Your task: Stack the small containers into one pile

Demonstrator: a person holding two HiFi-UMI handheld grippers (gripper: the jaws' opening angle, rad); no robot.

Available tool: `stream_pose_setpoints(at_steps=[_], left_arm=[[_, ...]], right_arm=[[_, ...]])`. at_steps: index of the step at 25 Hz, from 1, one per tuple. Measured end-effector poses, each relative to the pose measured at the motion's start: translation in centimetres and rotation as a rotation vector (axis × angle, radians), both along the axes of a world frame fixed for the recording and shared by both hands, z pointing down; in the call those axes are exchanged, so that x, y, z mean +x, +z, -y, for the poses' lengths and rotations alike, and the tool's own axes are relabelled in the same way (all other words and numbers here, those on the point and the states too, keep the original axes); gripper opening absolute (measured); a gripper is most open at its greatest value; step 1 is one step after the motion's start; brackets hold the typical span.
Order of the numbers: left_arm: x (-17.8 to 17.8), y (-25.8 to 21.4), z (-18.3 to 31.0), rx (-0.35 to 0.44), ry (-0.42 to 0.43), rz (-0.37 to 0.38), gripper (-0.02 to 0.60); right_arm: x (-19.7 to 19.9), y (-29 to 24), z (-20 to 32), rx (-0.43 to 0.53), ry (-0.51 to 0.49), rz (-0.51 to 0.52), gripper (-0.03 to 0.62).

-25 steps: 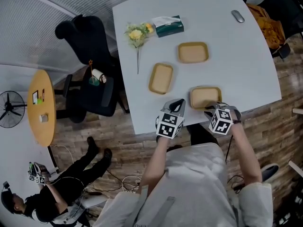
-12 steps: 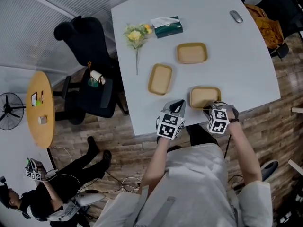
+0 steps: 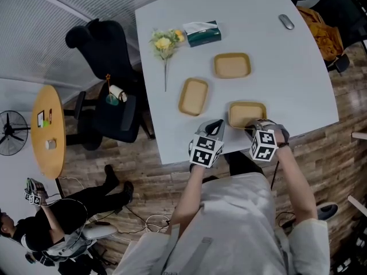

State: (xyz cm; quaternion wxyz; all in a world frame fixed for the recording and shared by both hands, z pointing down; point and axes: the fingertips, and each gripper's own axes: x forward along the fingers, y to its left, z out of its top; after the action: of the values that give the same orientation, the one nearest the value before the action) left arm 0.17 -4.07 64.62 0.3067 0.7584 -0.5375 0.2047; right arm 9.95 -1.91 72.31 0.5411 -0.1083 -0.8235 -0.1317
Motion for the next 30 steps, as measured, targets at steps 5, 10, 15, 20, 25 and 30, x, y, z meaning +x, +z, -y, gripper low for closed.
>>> stream_pose_setpoints(at_steps=[5,10,15,20,25,30], left_arm=[[-0.5,-0.6,0.7,0.015,-0.019,0.007,0.006],[-1.2,-0.9,1.1,0.020,-0.039,0.014,0.006],[-1.9,-1.4,1.9,0.032,-0.060,0.024,0.006],[-2.9,-2.1,2.9,0.045,-0.089,0.037,0.006],[-3.4,-2.2,3.7,0.048,-0.104,0.042,0.006],[-3.6,-2.2,5.0,0.061,-0.119,0.043,0.006]], right_arm=[[-0.7,-1.0,1.4,0.030,-0.013,0.010,0.015],[-1.8,-2.4,2.9,0.064,-0.031,0.030,0.015],[-3.0,-3.8,5.1,0.099,-0.047,0.051,0.014],[-4.3,-5.0,7.6,0.127,-0.050,0.072,0.014],[-5.8,-5.5,9.6,0.160,-0.069,0.073,0.014],[-7.6,-5.8,12.1,0.190,-0.087,0.085,0.014]])
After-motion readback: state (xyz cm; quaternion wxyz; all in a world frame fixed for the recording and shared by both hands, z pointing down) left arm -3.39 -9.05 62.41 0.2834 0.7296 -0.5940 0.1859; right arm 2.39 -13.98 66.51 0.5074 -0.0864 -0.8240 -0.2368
